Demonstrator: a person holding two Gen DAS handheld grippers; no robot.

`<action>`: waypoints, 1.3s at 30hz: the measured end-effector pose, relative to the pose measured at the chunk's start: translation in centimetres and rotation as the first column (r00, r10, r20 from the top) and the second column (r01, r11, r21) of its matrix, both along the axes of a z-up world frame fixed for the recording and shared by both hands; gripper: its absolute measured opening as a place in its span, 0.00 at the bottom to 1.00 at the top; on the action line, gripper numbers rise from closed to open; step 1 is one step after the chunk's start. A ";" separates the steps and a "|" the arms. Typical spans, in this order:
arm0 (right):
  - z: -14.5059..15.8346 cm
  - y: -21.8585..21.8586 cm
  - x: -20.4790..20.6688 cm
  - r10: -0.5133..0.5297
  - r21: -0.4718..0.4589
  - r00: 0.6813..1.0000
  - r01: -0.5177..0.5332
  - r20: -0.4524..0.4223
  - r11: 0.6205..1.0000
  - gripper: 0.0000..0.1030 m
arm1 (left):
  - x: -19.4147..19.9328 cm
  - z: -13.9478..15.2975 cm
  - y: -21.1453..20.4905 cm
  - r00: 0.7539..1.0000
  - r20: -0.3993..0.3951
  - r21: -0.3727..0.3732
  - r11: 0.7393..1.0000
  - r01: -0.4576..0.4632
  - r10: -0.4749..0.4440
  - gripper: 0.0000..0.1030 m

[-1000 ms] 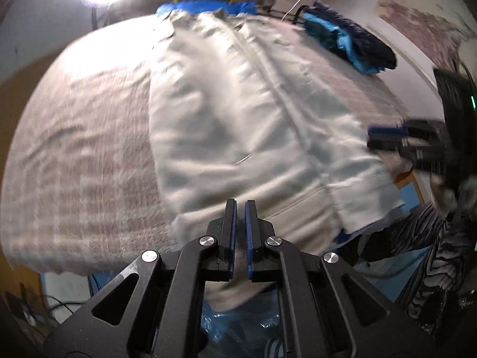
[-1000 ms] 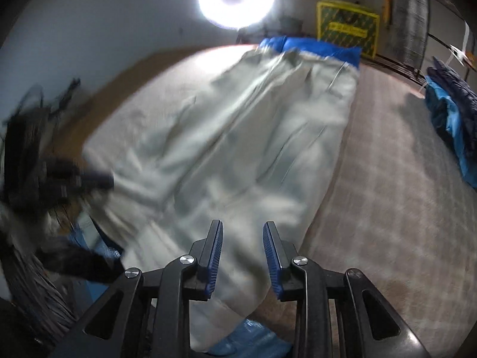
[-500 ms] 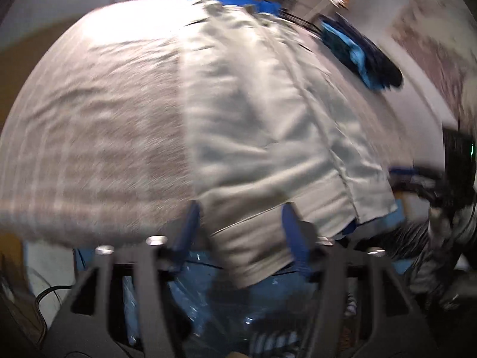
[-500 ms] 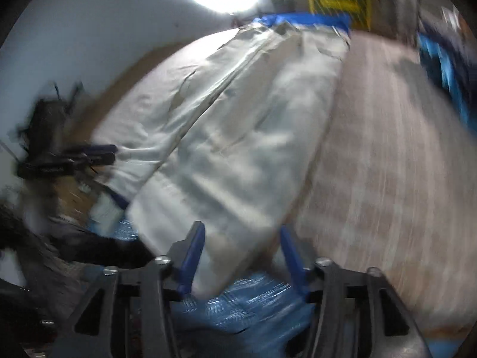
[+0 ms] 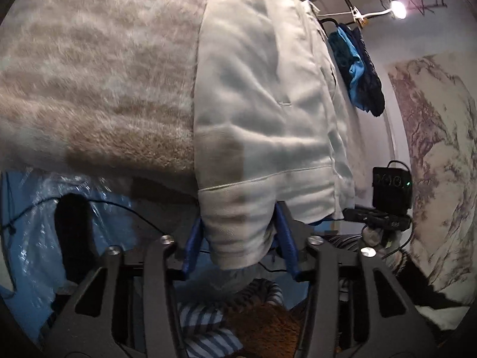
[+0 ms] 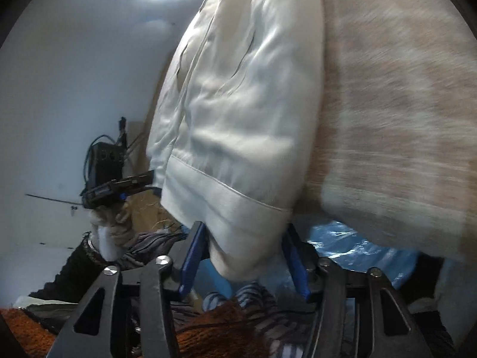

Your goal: Fold large clothes

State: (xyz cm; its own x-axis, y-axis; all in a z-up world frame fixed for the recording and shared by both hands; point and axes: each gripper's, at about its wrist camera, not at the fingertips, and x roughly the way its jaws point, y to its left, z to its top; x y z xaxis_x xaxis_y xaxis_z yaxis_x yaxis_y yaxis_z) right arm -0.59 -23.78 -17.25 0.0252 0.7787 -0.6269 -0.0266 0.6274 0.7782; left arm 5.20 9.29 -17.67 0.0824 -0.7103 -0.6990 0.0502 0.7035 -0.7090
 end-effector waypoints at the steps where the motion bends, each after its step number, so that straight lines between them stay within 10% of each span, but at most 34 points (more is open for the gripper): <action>1: -0.2 0.4 0.1 0.006 -0.001 1.000 -0.006 -0.006 1.000 0.42 | 0.0 0.0 0.1 1.000 -0.009 -0.015 1.000 -0.009 0.009 0.35; 8: 1.6 0.2 0.1 -0.011 0.074 1.000 0.010 0.020 0.997 0.08 | -0.6 2.3 0.0 0.999 0.035 -0.046 0.999 -0.026 0.028 0.25; 22: 8.5 -0.6 2.5 -0.142 0.242 0.978 0.102 0.155 0.965 0.05 | 2.9 9.9 -0.1 0.983 0.144 -0.192 0.978 -0.087 0.116 0.18; 39: 12.2 -2.8 16.0 -0.174 0.092 0.946 0.154 0.273 0.984 0.03 | 18.4 12.0 -4.3 0.956 0.240 -0.097 0.984 -0.148 0.167 0.13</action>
State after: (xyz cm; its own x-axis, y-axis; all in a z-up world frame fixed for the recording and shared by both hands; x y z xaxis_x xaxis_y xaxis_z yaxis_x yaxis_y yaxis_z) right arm 15.38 -26.53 -5.04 0.3224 0.7900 -0.5215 -0.1501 0.5866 0.7958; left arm 23.58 4.98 -5.64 0.3604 -0.7256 -0.5861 0.1232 0.6599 -0.7412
